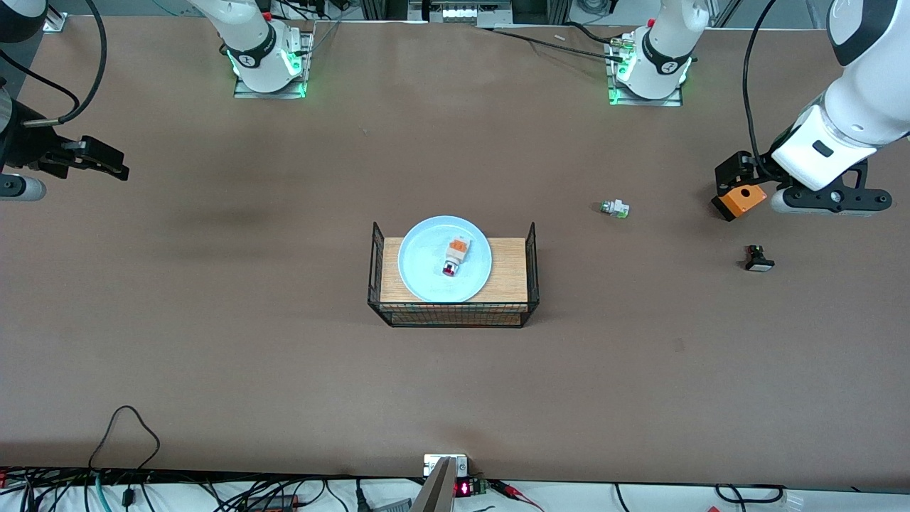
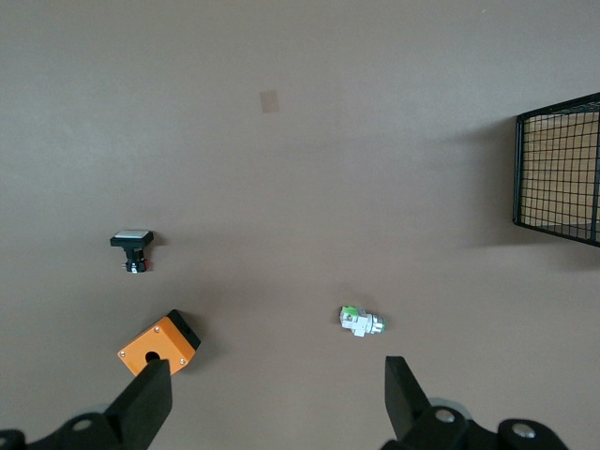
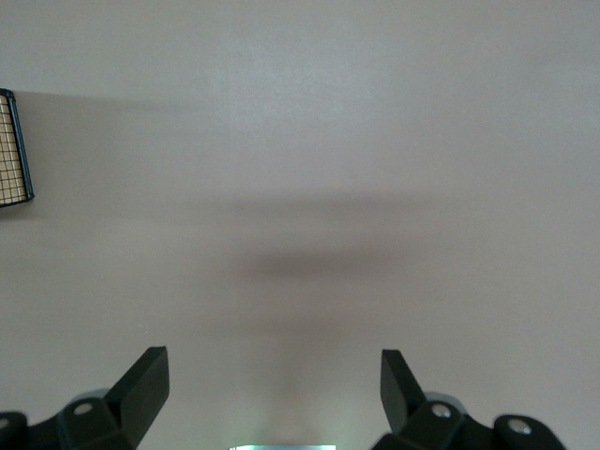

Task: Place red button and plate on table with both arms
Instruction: 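Move the left gripper from its rest toward the plate in the tray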

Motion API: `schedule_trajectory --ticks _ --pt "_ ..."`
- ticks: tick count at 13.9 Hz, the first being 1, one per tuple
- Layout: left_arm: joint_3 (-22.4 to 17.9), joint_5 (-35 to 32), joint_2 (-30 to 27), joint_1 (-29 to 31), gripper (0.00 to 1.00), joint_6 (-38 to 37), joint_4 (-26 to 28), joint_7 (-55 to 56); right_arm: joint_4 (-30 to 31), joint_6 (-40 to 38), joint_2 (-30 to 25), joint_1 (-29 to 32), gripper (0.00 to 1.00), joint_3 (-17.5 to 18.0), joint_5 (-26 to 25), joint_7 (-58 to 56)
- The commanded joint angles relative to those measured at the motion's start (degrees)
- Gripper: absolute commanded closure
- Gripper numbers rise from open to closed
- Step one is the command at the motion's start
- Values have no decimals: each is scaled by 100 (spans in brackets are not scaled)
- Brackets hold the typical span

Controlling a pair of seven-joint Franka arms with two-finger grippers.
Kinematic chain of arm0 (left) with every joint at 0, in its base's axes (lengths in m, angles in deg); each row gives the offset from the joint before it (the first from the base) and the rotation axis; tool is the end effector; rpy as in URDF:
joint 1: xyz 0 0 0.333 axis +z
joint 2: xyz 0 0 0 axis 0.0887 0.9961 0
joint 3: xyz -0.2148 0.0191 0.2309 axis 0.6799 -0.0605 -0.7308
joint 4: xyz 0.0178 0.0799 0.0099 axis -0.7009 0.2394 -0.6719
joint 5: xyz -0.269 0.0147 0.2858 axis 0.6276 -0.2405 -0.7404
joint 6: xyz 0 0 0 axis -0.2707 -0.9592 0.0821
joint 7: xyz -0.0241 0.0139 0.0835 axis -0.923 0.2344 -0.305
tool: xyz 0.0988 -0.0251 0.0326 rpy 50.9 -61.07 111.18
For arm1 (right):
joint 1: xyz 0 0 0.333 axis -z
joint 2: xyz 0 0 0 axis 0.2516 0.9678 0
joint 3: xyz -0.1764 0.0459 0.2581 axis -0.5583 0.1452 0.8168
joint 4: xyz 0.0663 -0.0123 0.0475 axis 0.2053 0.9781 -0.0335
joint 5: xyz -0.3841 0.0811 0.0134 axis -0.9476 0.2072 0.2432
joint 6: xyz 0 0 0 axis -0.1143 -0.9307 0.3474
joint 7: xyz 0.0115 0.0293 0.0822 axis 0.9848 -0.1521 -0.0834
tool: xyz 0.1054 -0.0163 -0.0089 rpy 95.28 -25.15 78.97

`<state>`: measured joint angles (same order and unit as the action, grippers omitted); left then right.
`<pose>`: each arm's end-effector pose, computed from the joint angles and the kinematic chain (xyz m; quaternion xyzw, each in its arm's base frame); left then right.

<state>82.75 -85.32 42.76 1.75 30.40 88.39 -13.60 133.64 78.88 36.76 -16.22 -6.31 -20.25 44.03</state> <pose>0.5527 -0.0592 0.5607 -0.9996 0.0146 0.0225 0.0091 0.5570 -0.0149 0.5841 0.9987 -0.0086 -0.0492 0.0109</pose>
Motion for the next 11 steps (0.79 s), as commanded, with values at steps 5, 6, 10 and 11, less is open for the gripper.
schedule_trajectory --ticks 5,6,10,11 --pt "-98 77 -68 -88 0 -101 25 -106 -28 -101 -83 15 0 17 1 -48" --pt "-63 86 -68 -166 0 -328 -10 -106 -28 -92 -83 15 0 17 1 -48" --pt "-27 569 176 -859 0 -515 -333 -71 -28 -92 -83 15 0 17 1 -48" --pt "-27 561 439 -1149 0 -524 -666 -62 -28 -92 -83 15 0 26 1 -48"
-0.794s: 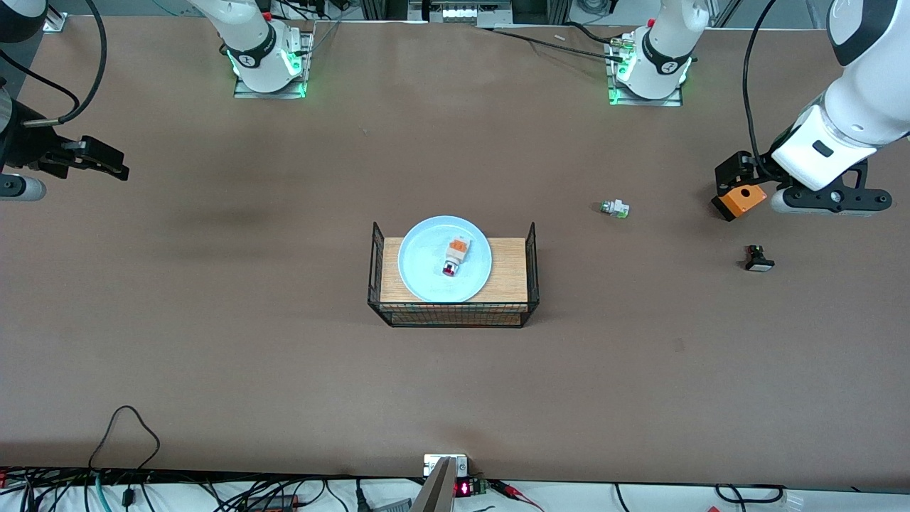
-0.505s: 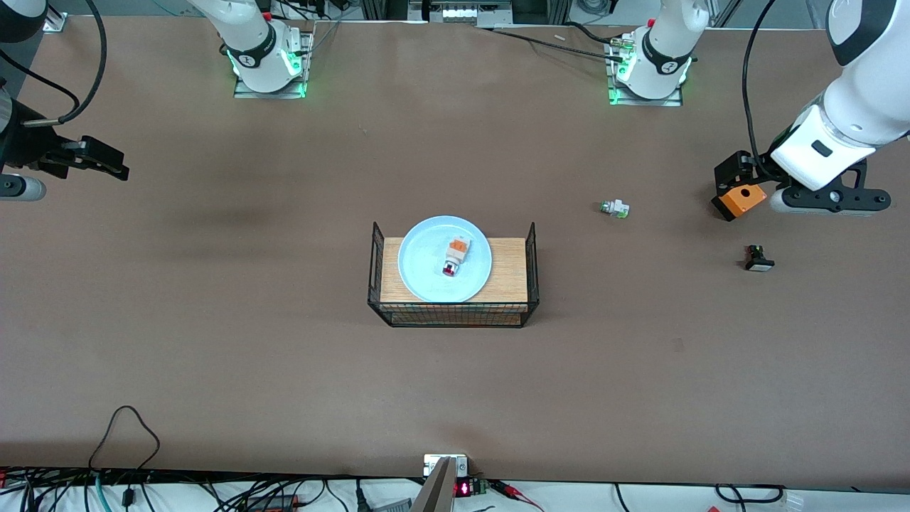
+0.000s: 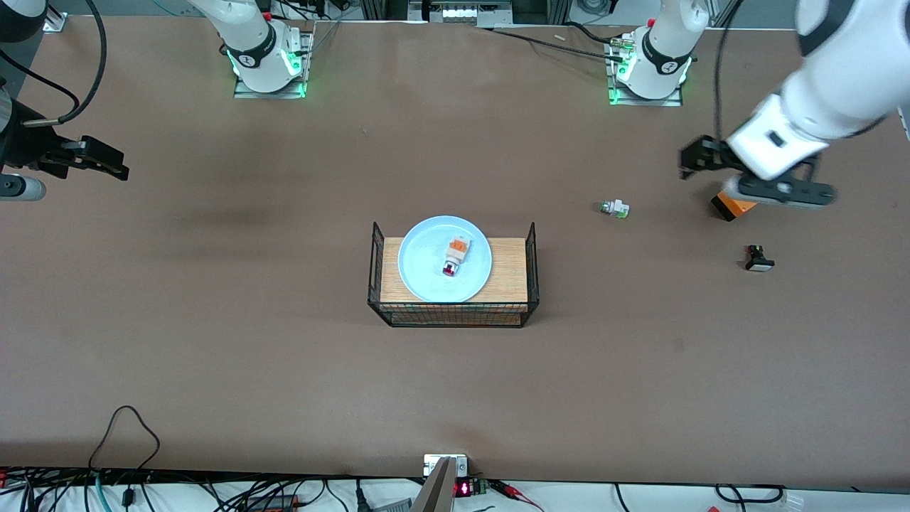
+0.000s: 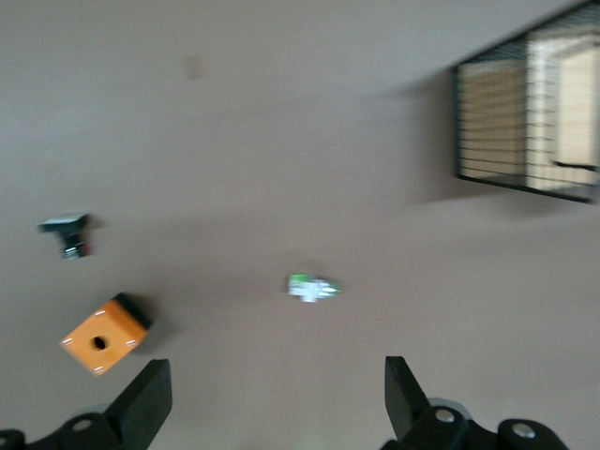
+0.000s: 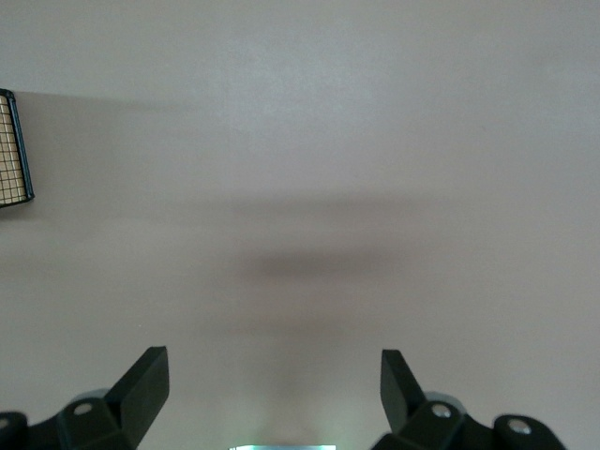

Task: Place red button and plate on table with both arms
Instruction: 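Move the left gripper from its rest toward the plate in the tray, then lower the left gripper and grasp the red-capped button on the plate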

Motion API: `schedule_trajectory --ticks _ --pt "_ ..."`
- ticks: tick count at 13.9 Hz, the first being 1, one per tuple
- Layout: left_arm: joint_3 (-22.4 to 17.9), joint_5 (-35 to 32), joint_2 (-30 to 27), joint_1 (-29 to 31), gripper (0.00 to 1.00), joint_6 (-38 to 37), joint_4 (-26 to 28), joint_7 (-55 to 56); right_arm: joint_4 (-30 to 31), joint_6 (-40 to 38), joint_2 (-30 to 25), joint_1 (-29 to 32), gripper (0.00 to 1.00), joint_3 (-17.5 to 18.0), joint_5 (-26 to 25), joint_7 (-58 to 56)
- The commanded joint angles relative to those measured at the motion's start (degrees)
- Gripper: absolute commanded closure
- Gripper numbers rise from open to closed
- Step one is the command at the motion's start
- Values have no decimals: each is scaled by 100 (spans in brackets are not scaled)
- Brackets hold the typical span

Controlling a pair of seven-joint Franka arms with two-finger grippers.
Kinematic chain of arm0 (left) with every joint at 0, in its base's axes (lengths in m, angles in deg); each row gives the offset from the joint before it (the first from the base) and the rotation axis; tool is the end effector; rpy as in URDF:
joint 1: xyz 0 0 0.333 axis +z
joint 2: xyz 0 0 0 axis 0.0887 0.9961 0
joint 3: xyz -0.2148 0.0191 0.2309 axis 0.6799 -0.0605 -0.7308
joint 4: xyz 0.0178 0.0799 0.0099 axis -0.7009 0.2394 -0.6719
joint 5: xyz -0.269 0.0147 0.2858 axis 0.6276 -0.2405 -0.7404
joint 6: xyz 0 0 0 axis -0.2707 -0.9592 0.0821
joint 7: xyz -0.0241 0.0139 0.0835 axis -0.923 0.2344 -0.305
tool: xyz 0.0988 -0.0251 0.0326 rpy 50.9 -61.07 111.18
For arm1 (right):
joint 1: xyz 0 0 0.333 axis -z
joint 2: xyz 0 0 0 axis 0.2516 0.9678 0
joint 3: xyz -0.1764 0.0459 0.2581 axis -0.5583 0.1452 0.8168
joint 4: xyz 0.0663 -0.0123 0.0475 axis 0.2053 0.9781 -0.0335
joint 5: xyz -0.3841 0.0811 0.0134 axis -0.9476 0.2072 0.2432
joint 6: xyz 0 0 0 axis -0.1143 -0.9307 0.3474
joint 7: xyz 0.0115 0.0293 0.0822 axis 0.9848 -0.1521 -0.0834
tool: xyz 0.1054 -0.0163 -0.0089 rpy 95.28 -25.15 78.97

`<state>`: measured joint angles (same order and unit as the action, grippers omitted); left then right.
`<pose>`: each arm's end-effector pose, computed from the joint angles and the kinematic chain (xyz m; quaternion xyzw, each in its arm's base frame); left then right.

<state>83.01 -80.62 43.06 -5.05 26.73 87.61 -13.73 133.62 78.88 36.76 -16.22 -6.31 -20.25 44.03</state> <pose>0.5347 -0.1337 0.5593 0.9954 -0.0730 -0.0557 0.0257 0.5571 -0.0149 0.5843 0.9987 -0.0086 -0.0490 0.0109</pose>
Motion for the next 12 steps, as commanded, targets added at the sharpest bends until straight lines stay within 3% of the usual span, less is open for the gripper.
schedule_trajectory --ticks 1,3,6,12 --pt "-53 117 794 -750 0 -244 -1061 64 -25 -83 -83 16 0 26 1 -48" --pt "-44 143 1568 -1269 0 -342 -2028 1113 -25 -48 -74 24 0 17 1 -48" --pt "-53 564 2526 -1920 0 103 -2769 2428 -25 -39 -74 24 0 17 1 -48" --pt "-105 478 3785 -2711 0 2713 -2833 3200 -25 -22 -74 24 0 17 -25 -48"
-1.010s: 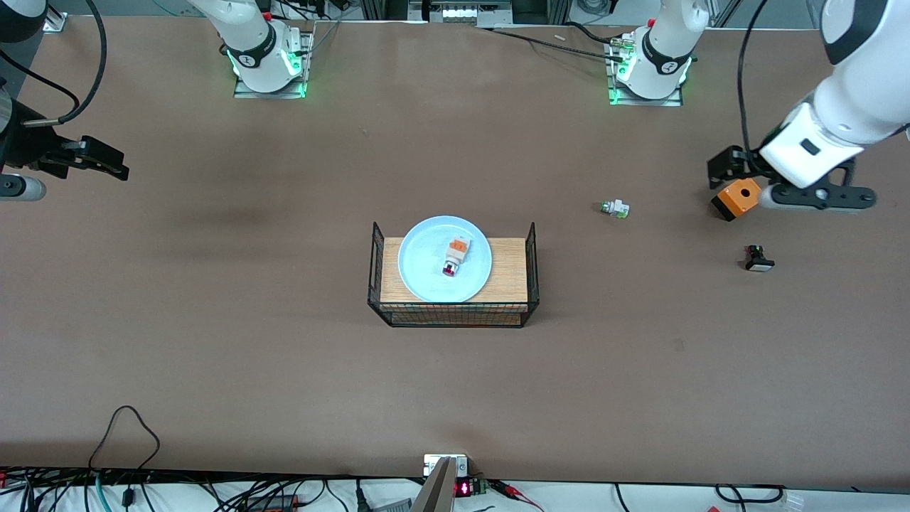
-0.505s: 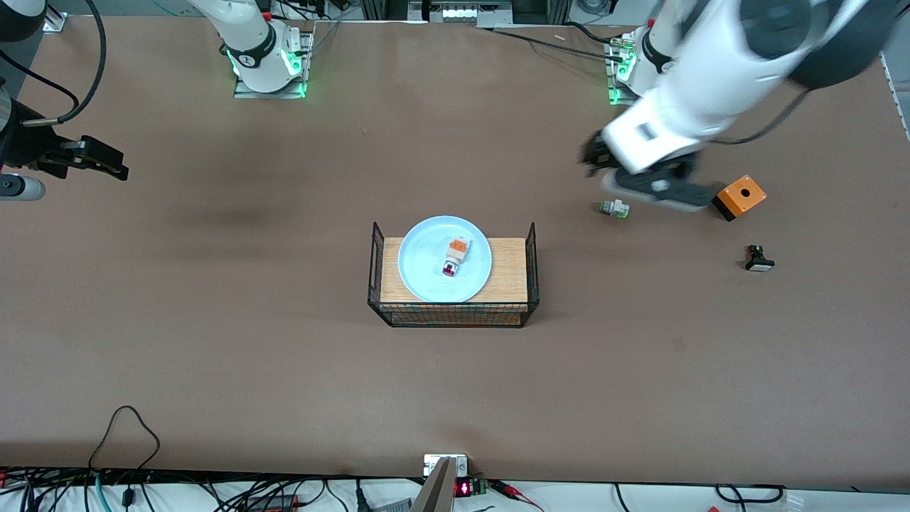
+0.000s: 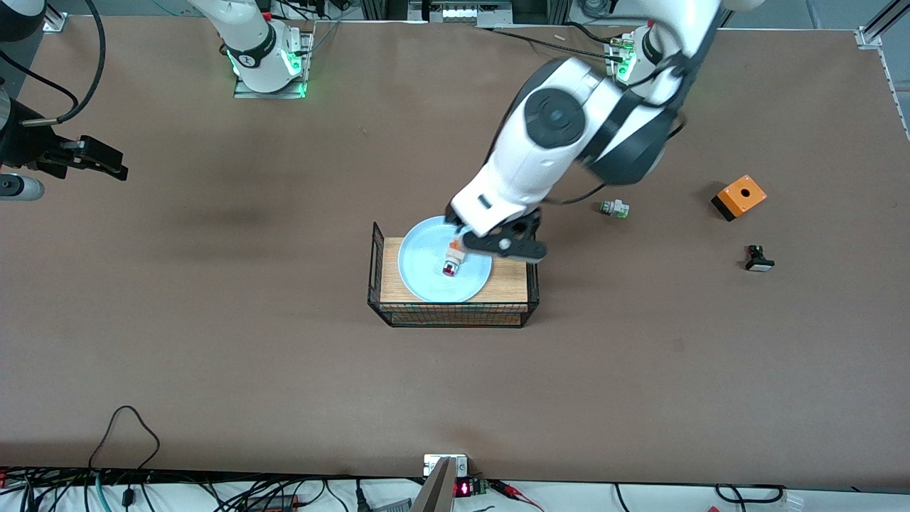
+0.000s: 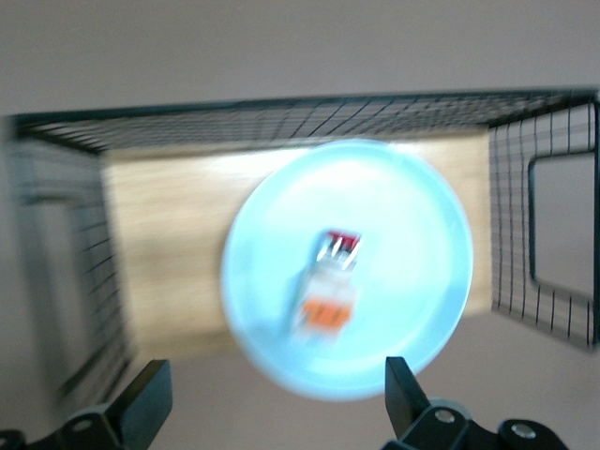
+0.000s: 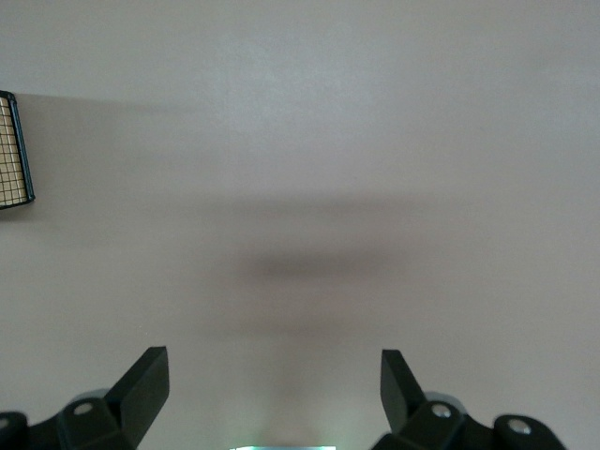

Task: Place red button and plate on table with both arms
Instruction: 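Lower the left gripper and grasp the red-capped button on the plate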

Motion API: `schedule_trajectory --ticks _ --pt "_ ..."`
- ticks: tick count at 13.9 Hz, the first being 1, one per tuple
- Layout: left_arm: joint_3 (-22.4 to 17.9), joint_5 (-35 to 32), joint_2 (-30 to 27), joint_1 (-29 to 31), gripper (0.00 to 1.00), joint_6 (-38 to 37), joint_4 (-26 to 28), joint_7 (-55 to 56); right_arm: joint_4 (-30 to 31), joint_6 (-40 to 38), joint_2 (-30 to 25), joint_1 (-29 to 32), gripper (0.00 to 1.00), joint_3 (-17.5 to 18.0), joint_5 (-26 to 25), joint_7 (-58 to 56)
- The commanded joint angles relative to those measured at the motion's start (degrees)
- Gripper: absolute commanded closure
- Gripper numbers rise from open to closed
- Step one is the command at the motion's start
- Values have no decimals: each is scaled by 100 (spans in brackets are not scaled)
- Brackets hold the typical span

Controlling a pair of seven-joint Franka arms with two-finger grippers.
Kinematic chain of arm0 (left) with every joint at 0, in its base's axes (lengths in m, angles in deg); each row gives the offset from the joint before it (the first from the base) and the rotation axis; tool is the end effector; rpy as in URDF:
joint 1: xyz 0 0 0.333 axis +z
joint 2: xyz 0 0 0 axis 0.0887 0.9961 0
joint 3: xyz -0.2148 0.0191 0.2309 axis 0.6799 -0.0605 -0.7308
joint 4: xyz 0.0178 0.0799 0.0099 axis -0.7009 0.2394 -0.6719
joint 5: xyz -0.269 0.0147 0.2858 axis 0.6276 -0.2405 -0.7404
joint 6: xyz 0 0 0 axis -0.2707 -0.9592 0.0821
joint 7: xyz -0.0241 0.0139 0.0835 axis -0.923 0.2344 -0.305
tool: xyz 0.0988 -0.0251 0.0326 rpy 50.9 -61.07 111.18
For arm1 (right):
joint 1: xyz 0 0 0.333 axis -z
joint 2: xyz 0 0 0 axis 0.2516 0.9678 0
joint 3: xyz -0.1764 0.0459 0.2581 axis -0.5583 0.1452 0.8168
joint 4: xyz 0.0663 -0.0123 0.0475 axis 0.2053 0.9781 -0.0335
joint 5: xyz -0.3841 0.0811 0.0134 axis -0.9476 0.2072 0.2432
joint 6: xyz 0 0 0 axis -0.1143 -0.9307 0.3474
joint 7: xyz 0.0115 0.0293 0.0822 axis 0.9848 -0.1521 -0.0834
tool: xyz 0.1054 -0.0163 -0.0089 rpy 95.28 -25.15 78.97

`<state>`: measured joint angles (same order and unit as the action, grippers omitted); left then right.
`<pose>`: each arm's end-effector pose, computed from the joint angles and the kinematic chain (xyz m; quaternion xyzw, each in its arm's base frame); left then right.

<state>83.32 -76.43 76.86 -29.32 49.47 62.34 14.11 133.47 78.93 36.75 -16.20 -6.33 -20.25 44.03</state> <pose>0.5842 -0.4516 0.4251 0.9938 -0.0160 0.0124 0.1094 0.5573 -0.0153 0.5857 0.9988 -0.0089 -0.0472 0.0109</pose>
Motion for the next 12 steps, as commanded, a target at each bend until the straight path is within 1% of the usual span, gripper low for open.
schedule_trajectory --ticks 1,3,4,5,8,9,12 --pt "-145 -64 563 -407 0 765 -305 601 -19 -9 -72 14 0 36 -25 -39" --pt "-136 -563 704 -548 0 900 -288 725 -98 -18 -63 -65 0 45 -16 22" --pt "-136 -679 748 -619 0 900 -279 743 -142 -18 -46 -100 0 37 -16 49" --pt "-136 -776 766 -637 0 900 -253 752 -177 -35 -28 -92 0 28 1 58" --pt "-127 -1408 758 -724 1 856 -95 717 -177 -27 51 -39 0 1 10 67" --pt "-136 -1479 766 -742 6 838 -86 708 -177 -27 68 -30 0 -7 19 67" --pt "-136 -1515 731 -734 6 829 -95 708 -178 -79 95 -39 0 1 19 58"
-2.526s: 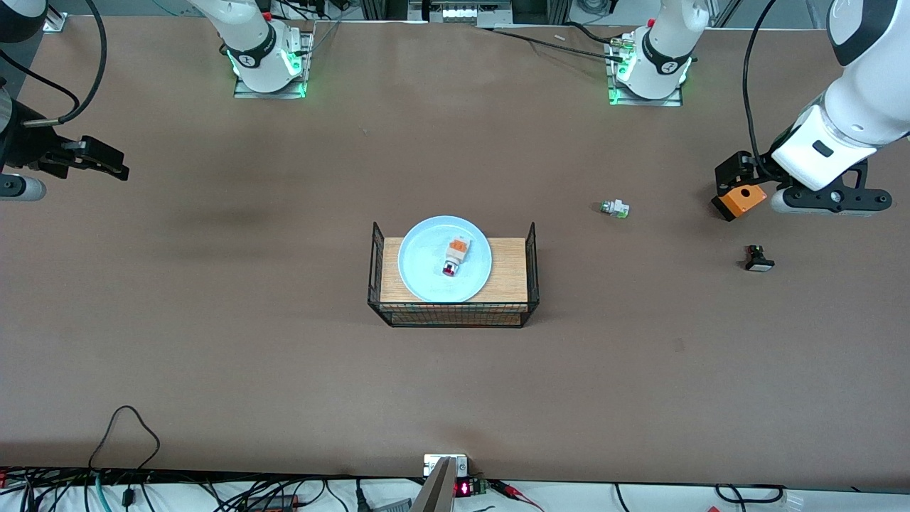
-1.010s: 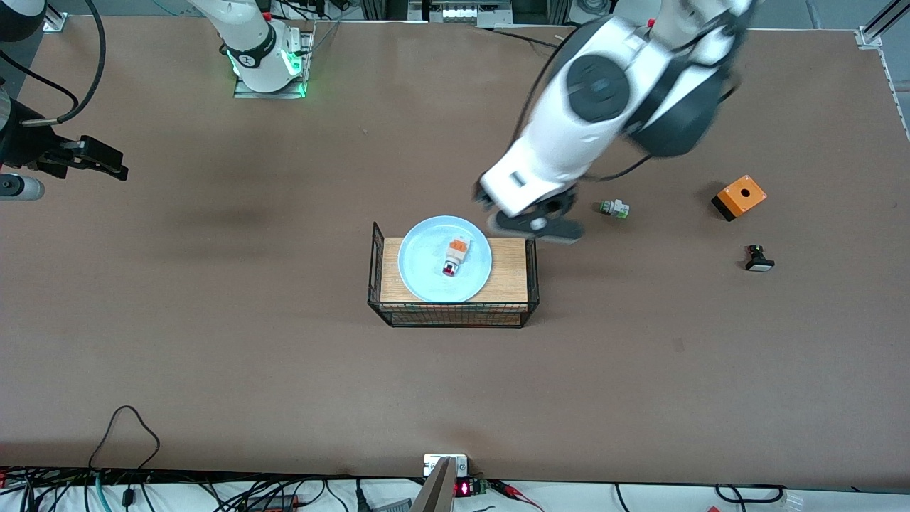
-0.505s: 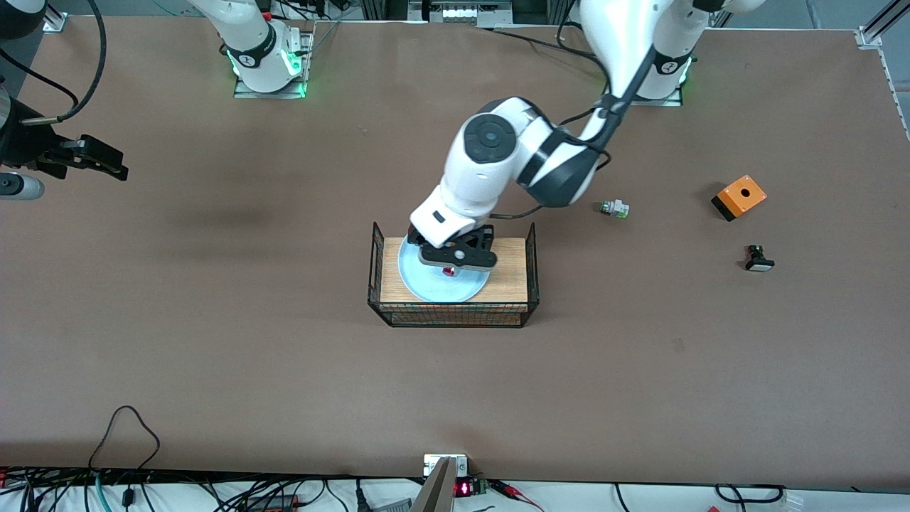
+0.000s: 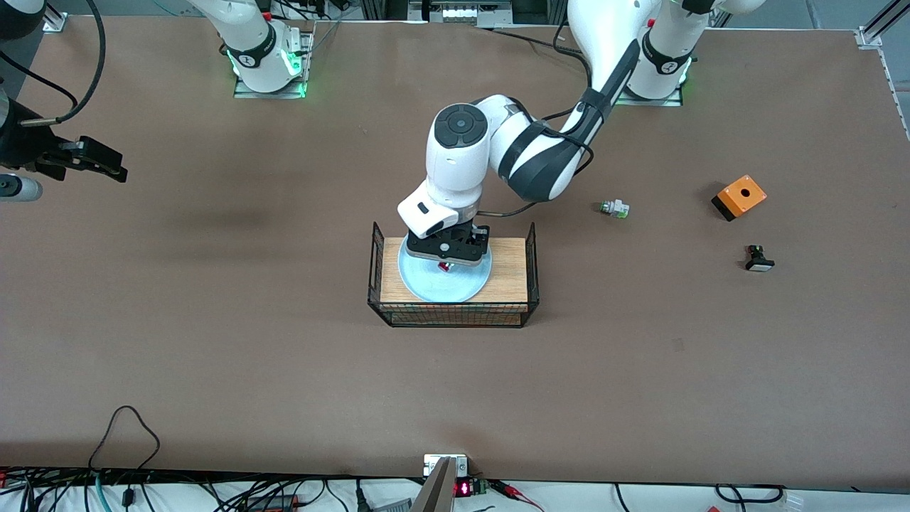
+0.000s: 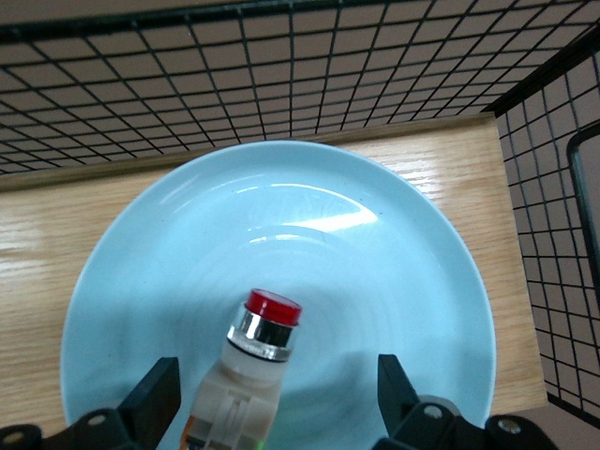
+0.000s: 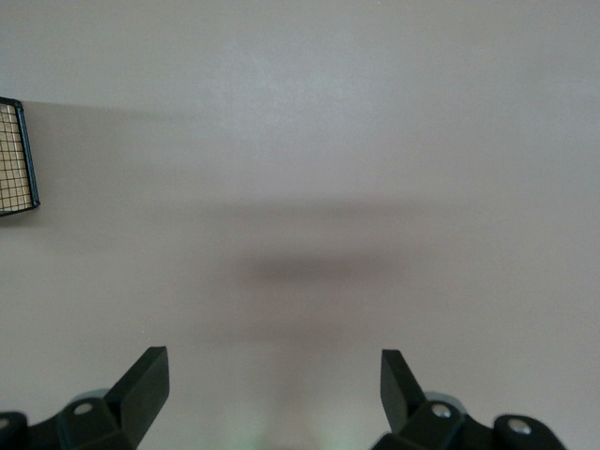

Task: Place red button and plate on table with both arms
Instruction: 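Lower the left gripper and grasp the red-capped button on the plate, then lift the button with the left gripper while the right gripper reaches the plate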

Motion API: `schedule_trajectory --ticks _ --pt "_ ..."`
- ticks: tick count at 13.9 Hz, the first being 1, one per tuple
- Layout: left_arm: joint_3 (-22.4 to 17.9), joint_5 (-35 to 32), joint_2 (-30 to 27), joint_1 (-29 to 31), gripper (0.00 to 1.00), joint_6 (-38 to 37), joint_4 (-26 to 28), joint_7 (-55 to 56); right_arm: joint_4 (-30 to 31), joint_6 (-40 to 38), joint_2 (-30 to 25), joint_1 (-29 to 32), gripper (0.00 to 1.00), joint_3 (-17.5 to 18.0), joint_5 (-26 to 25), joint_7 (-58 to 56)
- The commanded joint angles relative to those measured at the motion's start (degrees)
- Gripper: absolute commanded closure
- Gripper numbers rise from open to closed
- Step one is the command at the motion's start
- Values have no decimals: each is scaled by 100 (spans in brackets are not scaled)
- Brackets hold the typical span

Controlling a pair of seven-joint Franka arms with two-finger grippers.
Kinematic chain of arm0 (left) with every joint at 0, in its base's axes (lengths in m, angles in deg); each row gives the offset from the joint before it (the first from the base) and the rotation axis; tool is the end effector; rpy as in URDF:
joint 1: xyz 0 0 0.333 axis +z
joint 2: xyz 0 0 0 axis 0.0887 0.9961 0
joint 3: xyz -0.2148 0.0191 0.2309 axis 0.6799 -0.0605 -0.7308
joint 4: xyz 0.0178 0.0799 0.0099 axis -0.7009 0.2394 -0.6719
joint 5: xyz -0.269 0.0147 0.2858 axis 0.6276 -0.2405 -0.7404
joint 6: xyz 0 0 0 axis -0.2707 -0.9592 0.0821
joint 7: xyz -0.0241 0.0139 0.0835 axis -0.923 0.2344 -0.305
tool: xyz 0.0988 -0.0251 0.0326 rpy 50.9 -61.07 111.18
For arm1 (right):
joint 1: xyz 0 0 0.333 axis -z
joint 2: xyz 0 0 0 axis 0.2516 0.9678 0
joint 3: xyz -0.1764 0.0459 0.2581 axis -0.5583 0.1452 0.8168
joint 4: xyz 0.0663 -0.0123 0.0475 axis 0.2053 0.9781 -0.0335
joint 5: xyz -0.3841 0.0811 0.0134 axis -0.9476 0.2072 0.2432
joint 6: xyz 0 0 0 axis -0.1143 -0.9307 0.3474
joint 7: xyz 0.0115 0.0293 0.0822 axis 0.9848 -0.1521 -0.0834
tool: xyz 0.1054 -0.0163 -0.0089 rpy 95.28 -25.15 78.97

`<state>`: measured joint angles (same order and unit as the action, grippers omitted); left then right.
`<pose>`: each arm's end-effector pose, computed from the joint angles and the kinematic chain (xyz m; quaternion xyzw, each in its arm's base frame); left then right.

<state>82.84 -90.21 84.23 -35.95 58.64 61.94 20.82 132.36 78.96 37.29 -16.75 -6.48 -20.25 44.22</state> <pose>0.5566 -0.5186 0.3479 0.9936 -0.0590 0.0869 0.0413 0.5610 -0.0113 0.5895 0.9990 -0.0072 -0.0419 0.0115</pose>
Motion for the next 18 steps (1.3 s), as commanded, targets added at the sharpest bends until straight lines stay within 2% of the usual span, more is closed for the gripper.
schedule_trajectory --ticks 1,4,5,7,8,9,13,16,18 --pt "-88 -137 -6 -62 6 -96 -55 37 -75 -66 110 15 0 16 28 40" --pt "-88 -198 12 -80 7 -192 -55 29 -84 -30 120 -3 0 16 19 40" --pt "-88 -294 12 -71 15 -219 -46 20 -84 -22 120 15 0 7 28 48" --pt "-88 -304 -5 -54 63 -420 -37 20 -84 -13 120 -20 0 15 28 48" --pt "-79 -295 -14 -53 77 -430 -46 29 -84 -21 120 -37 0 24 19 48" --pt "-79 -295 -23 -45 86 -430 -46 29 -84 -13 120 -38 0 33 19 48" --pt "-44 -207 -224 -9 87 -630 -116 29 -84 -4 164 -2 0 33 37 48" --pt "-18 274 -680 86 87 -1438 -152 20 -84 -21 129 -2 0 16 185 83" --pt "-26 390 -1137 359 86 -2026 -126 -137 -93 -100 68 -20 0 15 483 903"
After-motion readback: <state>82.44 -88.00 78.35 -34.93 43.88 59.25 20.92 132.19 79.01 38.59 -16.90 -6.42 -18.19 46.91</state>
